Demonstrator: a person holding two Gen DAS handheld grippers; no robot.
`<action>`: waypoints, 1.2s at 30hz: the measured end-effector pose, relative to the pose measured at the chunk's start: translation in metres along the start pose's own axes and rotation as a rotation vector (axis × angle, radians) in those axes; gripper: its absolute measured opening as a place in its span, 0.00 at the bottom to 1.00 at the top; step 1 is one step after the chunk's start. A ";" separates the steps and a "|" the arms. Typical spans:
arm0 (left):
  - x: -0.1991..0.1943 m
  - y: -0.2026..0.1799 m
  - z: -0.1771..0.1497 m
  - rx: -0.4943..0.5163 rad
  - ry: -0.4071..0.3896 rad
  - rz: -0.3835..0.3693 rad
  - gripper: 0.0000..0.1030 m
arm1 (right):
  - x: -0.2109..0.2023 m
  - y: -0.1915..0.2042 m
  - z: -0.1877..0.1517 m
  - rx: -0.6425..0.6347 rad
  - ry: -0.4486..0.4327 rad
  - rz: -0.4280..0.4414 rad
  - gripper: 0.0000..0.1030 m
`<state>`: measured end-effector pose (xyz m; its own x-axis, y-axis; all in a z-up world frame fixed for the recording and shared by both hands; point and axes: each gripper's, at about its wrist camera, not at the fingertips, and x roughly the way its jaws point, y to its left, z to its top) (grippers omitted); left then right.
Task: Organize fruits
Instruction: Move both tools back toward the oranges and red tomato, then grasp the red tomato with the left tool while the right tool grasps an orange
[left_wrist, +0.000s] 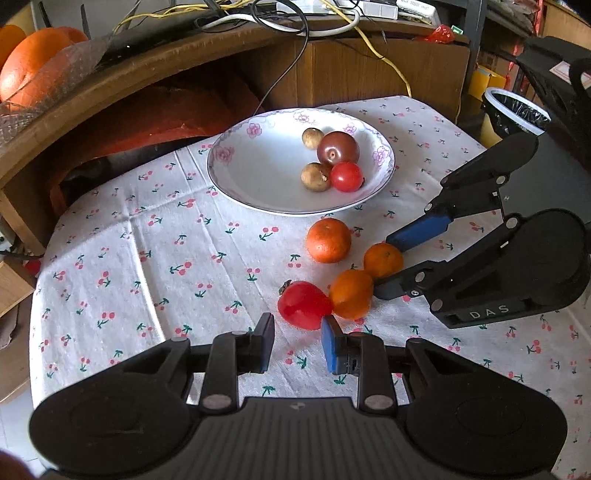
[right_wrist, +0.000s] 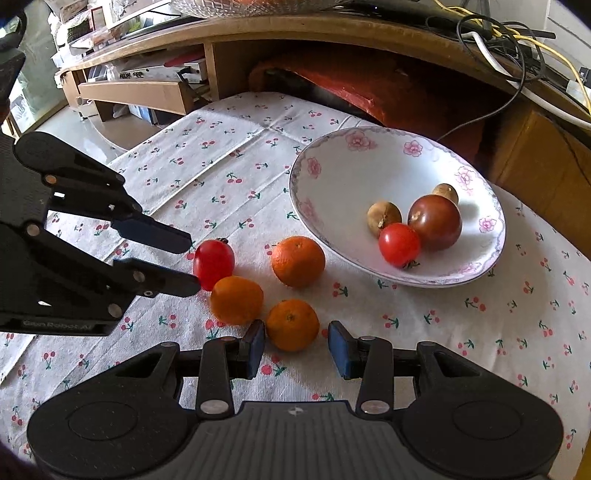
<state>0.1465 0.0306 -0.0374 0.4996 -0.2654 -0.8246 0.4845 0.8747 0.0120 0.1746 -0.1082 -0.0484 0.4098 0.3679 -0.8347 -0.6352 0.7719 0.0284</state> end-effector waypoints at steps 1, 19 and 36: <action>0.001 0.001 0.001 -0.003 -0.003 -0.005 0.36 | 0.000 -0.001 0.000 0.001 0.000 0.004 0.35; 0.005 0.004 0.007 0.046 -0.021 -0.043 0.39 | -0.003 -0.004 -0.001 0.011 0.008 0.033 0.24; 0.010 0.012 0.019 0.047 -0.011 -0.097 0.42 | -0.007 -0.002 -0.003 0.012 0.017 0.045 0.24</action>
<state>0.1711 0.0312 -0.0354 0.4562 -0.3523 -0.8172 0.5641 0.8247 -0.0406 0.1709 -0.1144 -0.0443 0.3697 0.3941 -0.8414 -0.6447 0.7609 0.0731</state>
